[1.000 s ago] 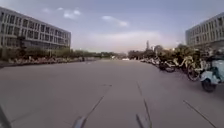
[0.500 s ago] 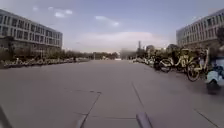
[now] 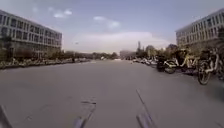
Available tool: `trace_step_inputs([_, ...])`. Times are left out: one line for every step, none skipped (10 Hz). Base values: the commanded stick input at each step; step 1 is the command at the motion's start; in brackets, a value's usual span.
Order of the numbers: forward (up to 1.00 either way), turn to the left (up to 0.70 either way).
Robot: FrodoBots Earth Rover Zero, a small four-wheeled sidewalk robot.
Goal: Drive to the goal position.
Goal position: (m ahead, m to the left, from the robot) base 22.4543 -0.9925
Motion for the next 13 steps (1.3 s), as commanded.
trace_step_inputs([1.00,0.00])
trace_step_inputs([1.00,0.00])
trace_step_inputs([1.00,0.00])
trace_step_inputs([1.00,0.00])
trace_step_inputs([1.00,0.00])
trace_step_inputs([1.00,0.00])
trace_step_inputs([1.00,0.00])
trace_step_inputs([1.00,0.00])
trace_step_inputs([1.00,0.00])
trace_step_inputs([1.00,-0.08])
trace_step_inputs([1.00,-0.24])
trace_step_inputs([1.00,-0.27])
trace_step_inputs([1.00,-0.27])
